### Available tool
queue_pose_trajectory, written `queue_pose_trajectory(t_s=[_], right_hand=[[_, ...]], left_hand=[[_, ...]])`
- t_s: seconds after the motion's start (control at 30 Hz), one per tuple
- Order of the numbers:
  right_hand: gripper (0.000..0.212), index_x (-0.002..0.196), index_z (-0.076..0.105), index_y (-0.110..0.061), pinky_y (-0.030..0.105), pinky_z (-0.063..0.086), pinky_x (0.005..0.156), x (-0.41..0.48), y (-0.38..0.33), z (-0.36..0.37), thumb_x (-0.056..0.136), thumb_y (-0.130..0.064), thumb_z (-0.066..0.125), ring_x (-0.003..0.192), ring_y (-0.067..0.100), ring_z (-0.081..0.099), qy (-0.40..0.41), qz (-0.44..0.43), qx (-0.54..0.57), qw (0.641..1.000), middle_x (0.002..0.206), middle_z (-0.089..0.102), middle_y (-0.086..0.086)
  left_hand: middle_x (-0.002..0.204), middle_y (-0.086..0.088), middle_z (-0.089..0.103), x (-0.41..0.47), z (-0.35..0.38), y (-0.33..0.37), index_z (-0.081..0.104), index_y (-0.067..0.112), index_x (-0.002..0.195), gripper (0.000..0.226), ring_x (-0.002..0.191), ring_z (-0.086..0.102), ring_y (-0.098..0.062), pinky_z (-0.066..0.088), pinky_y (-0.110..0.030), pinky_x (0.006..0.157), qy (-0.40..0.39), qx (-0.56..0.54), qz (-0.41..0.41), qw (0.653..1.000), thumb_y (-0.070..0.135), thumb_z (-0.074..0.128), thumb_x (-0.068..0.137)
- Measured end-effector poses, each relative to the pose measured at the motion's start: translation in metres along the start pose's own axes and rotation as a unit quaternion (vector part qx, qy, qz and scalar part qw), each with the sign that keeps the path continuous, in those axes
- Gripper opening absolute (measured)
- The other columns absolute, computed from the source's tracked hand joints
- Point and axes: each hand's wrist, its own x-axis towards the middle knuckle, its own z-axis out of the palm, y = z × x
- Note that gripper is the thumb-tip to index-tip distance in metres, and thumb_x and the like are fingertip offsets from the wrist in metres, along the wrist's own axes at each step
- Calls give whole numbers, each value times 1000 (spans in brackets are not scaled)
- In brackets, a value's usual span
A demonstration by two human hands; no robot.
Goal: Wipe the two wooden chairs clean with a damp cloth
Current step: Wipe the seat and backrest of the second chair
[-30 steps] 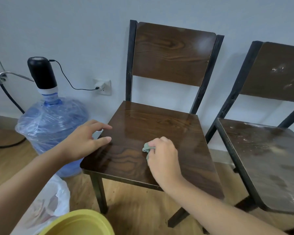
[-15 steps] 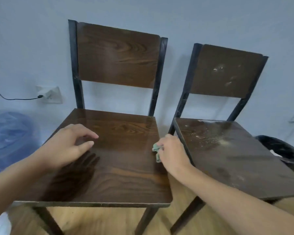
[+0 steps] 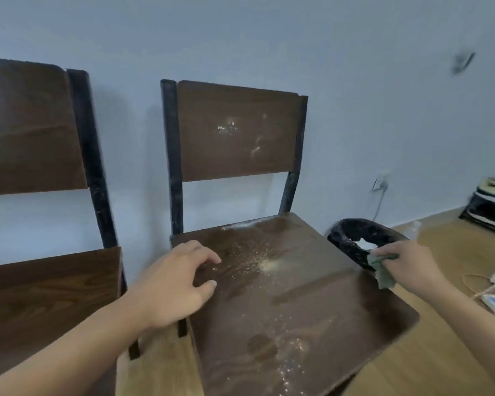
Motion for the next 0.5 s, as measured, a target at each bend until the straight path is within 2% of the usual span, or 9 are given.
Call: queue_pose_trajectory(t_s=[0.03,0.07,0.13,0.2,0.3,0.4,0.5], right_hand=[[36,100,80,-15,11,47,58,-8,8,7,86,7,56,72,10,66,-14,-2,-4,1000,83,77,0],[35,103,80,-16,12,49,63,-16,13,15,87,6,58,76,12,68,-13,-10,-8,1000,83,77,-2],[33,108,79,-17,23,50,79,-31,20,27,88,4,62,92,20,70,30,-34,-1,999,100,77,0],[31,105,79,-16,24,49,86,-46,18,32,88,5,64,101,22,68,67,-56,12,996,108,76,1],[31,103,80,-20,14,46,79,-80,-5,37,87,3,66,94,15,67,65,-100,24,993,104,75,-2],[34,104,79,-29,30,52,80,-129,-43,49,86,-2,65,96,15,65,42,-143,34,988,101,72,-9],[34,101,79,-32,29,50,79,-184,-96,67,82,-8,62,94,18,63,16,-197,54,979,96,70,-10]], left_hand=[[131,26,48,4,5,-2,54,46,132,39,119,51,1,44,-23,103,-3,2,1,1000,49,59,94],[129,26,48,6,8,-4,55,47,130,36,113,52,2,45,-21,98,-6,-1,1,1000,48,60,94],[127,27,49,7,11,-11,56,46,127,33,104,54,2,43,-20,90,-15,-19,-2,1000,45,62,95],[123,29,51,3,12,-22,58,47,123,30,108,53,2,39,-19,88,-8,-29,3,1000,42,64,94],[115,33,53,-8,12,-35,61,49,112,23,106,54,6,40,-16,83,11,-46,3,999,39,67,92],[114,35,53,-20,9,-41,60,51,107,22,109,51,10,43,-22,87,18,-46,-3,999,37,66,92],[114,31,54,-27,4,-44,60,51,107,22,110,51,10,44,-26,89,26,-56,-4,998,35,66,92]])
